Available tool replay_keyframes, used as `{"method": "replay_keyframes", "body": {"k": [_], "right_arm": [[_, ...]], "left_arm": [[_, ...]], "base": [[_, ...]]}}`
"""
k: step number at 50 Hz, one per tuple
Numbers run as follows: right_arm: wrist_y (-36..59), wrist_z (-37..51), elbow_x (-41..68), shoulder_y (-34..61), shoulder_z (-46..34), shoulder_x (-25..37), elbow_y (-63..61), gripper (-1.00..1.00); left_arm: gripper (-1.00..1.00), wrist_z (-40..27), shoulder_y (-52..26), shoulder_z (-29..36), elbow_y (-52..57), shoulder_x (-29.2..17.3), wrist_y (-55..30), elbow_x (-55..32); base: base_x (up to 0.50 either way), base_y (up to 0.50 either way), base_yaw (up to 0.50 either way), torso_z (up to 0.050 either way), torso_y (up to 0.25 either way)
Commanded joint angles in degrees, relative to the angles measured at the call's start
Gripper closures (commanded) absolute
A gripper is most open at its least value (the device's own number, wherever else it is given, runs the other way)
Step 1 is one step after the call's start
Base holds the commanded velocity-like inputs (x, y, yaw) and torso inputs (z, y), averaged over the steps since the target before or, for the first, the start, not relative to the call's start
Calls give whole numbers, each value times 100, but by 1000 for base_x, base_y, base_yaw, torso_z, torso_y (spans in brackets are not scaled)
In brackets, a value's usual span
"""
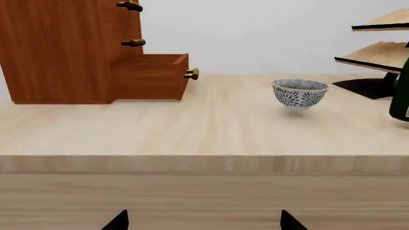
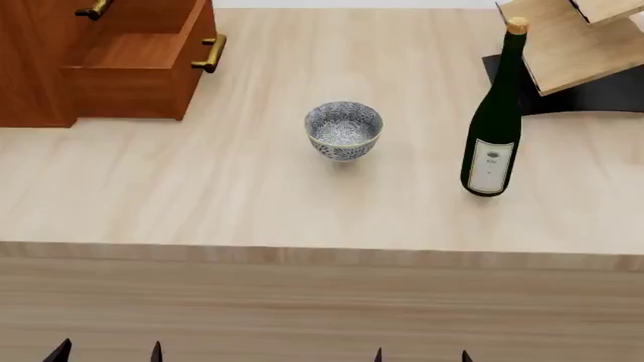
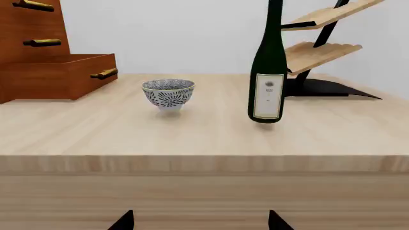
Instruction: Put the bowl in the bottom drawer of the cabinet.
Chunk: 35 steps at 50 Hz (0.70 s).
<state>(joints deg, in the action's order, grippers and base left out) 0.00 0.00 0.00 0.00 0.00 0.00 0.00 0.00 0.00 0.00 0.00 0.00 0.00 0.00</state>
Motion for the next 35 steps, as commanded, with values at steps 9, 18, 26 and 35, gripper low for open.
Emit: {"method": "replay_keyframes", "body": {"k": [9,18,26,35], "right_arm": [[39,265,178,-75,-249,217,-136,-100],[263,401,288,-109,-360,328,-453,-100],[453,543,290,-132,-450,401,-724,-100],[668,680,312,-89,-505,469,-842,-100]], "left_arm": [[-100,-363,37,269,135,-204,-55,-55],[-100,-480,39,340,285,-327,-228,-213],[-100,-552,49,370,487,-423,-370,-316],[-100,-604,31,432,598,-506,-518,-394]], "base": [[0,0,0,0,0],[0,0,0,19,9],[0,0,0,50,27],[0,0,0,50,28]]}}
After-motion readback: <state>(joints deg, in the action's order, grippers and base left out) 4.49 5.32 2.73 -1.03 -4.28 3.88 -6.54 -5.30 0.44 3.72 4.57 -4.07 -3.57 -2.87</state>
